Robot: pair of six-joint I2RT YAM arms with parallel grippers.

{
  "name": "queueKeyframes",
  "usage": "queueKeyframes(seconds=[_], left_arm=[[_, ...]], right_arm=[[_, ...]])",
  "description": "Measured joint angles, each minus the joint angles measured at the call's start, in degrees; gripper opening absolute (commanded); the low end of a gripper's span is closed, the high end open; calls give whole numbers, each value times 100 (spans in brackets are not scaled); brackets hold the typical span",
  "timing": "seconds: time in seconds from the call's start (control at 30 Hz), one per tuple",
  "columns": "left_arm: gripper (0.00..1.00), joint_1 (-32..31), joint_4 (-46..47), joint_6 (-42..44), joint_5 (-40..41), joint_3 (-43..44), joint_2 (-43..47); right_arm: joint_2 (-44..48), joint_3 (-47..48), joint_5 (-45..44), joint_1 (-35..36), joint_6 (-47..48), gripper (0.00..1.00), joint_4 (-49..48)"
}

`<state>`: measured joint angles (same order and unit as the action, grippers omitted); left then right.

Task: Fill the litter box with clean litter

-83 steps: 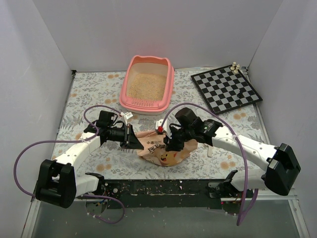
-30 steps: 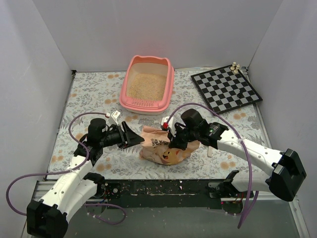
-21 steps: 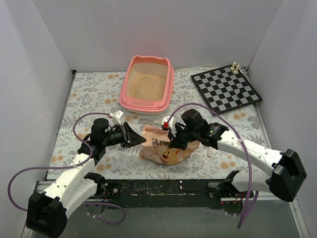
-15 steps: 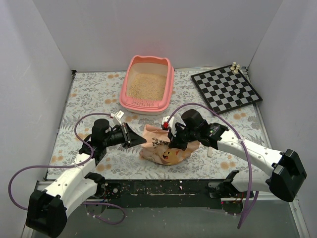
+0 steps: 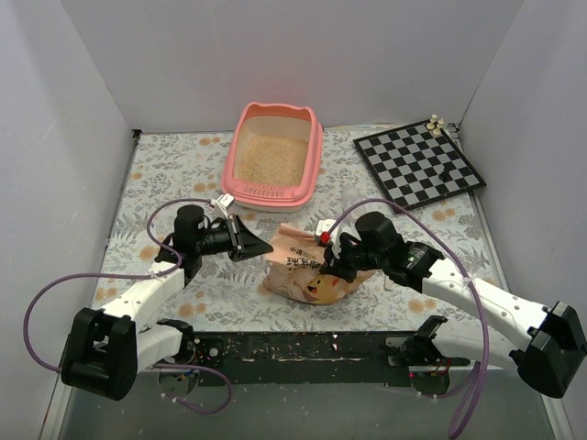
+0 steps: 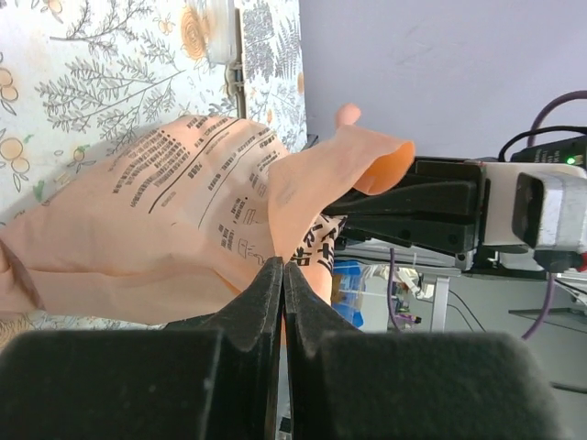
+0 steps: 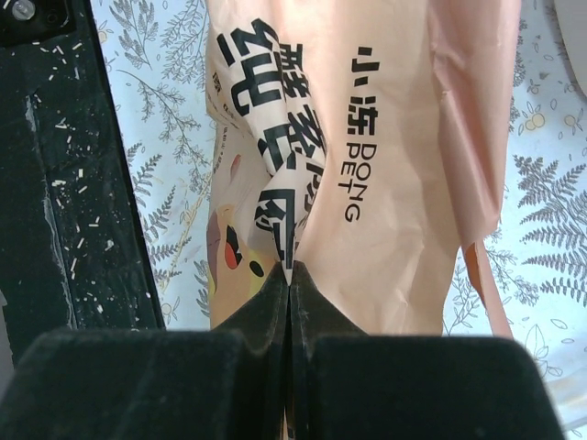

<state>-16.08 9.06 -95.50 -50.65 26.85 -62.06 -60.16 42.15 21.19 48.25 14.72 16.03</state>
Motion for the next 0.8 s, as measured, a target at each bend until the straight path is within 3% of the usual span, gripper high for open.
queueKeyframes(seconds=[0.33,0.37,0.43,0.57,0.67,0.8], left_arm=[[0,752,879,-229,-590,332,-863],[5,752,866,-199,-605,358,-848],[26,750,494,35,-581,544,-662],[49,713,-236,627,-551,1132,146],[60,505,-522,1161,-682,1443,728],[72,-466,-1067,2059,-623,1488,1040]], right_arm=[[426,-175,-46,-136,-50,1,323],[424,-175,-46,-136,-68,1,328],[417,-175,-48,-138,-103,1,330],[304,-151,-68,-138,-136,1,334],[109,-24,-125,-162,-138,1,396],[-166,260,-151,-223,-122,1,614]])
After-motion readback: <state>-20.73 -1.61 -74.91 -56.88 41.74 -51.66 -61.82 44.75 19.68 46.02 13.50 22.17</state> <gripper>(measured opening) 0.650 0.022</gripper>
